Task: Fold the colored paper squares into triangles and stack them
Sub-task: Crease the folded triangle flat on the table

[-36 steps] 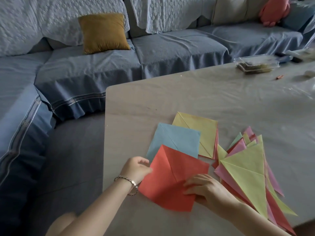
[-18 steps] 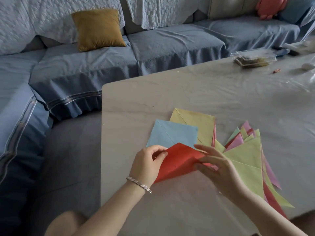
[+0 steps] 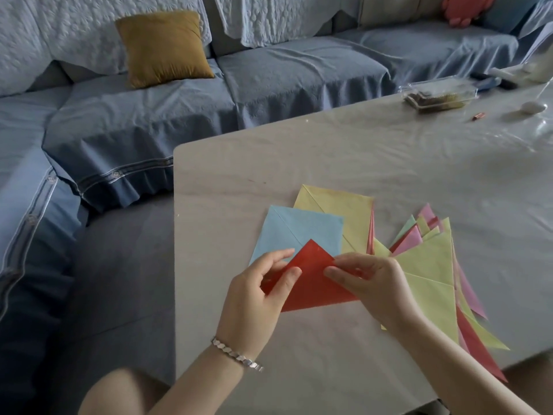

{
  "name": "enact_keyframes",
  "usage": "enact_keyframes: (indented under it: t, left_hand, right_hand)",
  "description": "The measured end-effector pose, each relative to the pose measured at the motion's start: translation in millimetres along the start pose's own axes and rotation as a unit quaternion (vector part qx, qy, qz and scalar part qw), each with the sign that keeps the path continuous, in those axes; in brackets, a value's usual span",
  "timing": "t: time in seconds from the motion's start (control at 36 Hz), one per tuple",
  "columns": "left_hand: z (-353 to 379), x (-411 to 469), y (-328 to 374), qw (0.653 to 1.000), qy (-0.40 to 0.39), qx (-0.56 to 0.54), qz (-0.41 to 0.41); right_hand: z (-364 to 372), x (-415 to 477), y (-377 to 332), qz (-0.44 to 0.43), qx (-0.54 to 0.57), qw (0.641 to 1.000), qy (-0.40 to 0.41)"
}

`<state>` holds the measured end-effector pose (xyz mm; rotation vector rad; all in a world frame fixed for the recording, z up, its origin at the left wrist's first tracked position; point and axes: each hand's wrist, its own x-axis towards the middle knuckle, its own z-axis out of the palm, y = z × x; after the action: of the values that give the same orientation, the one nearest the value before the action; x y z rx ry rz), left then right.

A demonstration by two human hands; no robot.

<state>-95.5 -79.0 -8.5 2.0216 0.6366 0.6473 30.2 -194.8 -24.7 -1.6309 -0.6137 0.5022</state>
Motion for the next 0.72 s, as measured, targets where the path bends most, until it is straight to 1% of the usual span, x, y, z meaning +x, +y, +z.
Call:
enact_keyframes:
  t: [0.08, 0.17, 0.25, 0.56, 0.72]
  left_hand:
    - [2.7, -2.2, 1.8, 0.998, 0.038, 0.022, 0.036]
    - [5.7, -3.2, 2.5, 0.997, 0.067, 0.010, 0.030]
    - [7.5, -3.3, 5.1, 0.996, 0.080, 0.001, 0.027]
    - [9.2, -6.3, 9.6, 0.997, 0.074, -0.024, 0.015]
    - [8.3, -8.4, 14.9, 0.997, 0.069, -0.039, 0.001]
  right_hand:
    - [1.0, -2.2, -7.3, 0.007, -0.006, 1.000, 0.010]
    - [0.3, -4.1, -12.1, 0.010, -0.016, 1.000, 0.013]
    - [-0.2, -6.3, -16.1, 0.013, -0.018, 1.000, 0.021]
    - [-0.2, -9.6, -21.7, 0.000, 0.014, 0.998, 0.055]
    - [-0.9, -12.1, -24.1, 0.005, 0.058, 0.997, 0.048]
